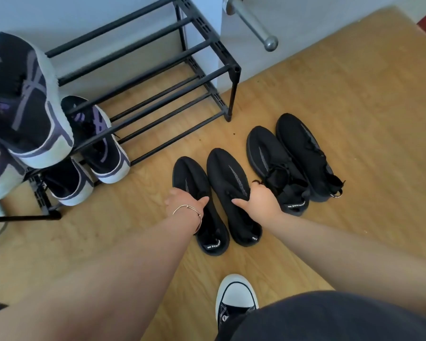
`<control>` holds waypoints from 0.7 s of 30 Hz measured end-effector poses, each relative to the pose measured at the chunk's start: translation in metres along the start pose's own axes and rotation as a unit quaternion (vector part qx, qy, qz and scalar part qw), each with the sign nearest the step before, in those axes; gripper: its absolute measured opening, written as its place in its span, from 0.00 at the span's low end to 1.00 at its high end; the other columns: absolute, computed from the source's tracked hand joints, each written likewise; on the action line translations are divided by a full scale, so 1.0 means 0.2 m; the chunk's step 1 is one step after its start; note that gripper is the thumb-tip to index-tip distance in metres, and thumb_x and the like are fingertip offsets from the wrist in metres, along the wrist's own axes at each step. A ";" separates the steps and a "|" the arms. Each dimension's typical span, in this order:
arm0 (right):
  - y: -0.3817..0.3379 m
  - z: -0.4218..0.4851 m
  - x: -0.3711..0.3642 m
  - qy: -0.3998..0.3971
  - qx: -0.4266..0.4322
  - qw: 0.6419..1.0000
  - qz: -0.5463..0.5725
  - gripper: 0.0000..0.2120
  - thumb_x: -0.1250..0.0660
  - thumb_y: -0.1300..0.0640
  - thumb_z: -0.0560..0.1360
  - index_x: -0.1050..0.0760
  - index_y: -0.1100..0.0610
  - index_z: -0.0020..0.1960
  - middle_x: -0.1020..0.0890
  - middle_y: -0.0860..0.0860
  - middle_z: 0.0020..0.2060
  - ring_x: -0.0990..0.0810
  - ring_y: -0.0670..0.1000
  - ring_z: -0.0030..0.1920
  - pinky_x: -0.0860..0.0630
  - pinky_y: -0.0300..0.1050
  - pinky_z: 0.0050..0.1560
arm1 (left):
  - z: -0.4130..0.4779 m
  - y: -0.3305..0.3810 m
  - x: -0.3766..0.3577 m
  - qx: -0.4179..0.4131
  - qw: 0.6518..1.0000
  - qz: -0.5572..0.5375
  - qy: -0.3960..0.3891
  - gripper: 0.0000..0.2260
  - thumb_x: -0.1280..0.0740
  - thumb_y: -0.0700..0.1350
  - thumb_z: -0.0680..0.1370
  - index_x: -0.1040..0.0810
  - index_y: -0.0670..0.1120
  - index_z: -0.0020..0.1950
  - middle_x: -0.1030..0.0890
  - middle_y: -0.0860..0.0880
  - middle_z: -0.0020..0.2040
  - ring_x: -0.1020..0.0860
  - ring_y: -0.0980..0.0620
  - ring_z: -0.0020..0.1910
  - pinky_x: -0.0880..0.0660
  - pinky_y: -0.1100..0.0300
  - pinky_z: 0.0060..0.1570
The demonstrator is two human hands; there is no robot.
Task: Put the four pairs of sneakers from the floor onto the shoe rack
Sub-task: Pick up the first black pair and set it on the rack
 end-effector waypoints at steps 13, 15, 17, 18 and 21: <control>0.07 0.08 0.00 -0.040 -0.042 0.981 0.183 0.19 0.20 0.46 0.69 0.22 0.57 0.51 0.17 0.50 0.45 0.18 0.52 0.48 0.23 0.46 0.47 | 0.02 -0.15 -0.03 -0.039 0.979 -0.201 0.008 0.32 0.21 0.51 0.71 0.34 0.45 0.67 0.20 0.43 0.60 0.22 0.44 0.49 0.24 0.53 0.48; 0.08 0.08 -0.01 -0.038 -0.041 0.979 0.194 0.18 0.21 0.47 0.70 0.22 0.57 0.50 0.17 0.49 0.44 0.18 0.52 0.48 0.23 0.45 0.46 | 0.02 -0.16 -0.02 -0.051 0.973 -0.226 0.022 0.32 0.22 0.50 0.71 0.35 0.47 0.69 0.20 0.44 0.60 0.21 0.45 0.49 0.22 0.52 0.49; 0.09 0.08 -0.01 -0.032 -0.039 0.978 0.204 0.17 0.21 0.47 0.70 0.22 0.57 0.49 0.16 0.50 0.44 0.17 0.52 0.48 0.23 0.46 0.46 | 0.03 -0.16 0.01 -0.072 0.969 -0.236 0.028 0.32 0.22 0.50 0.72 0.36 0.49 0.70 0.18 0.44 0.58 0.20 0.46 0.49 0.24 0.53 0.47; 0.09 0.09 -0.01 -0.029 -0.039 0.977 0.208 0.16 0.21 0.47 0.70 0.22 0.56 0.49 0.16 0.50 0.44 0.18 0.52 0.48 0.23 0.46 0.46 | 0.04 -0.16 0.02 -0.084 0.967 -0.238 0.025 0.32 0.23 0.50 0.72 0.36 0.49 0.70 0.17 0.45 0.57 0.19 0.46 0.49 0.24 0.54 0.47; 0.06 0.12 0.02 -0.019 -0.029 0.976 0.214 0.18 0.22 0.46 0.70 0.24 0.54 0.50 0.18 0.49 0.45 0.19 0.52 0.48 0.23 0.46 0.47 | 0.08 -0.14 0.06 -0.099 0.965 -0.243 0.024 0.31 0.24 0.50 0.74 0.37 0.50 0.71 0.15 0.45 0.54 0.18 0.44 0.52 0.23 0.53 0.49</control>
Point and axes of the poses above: each hand's wrist, its own z-axis towards the middle knuckle, its own x-axis out of the back of the hand, y = z × x, the point moved 3 cm from there along z, towards the middle knuckle
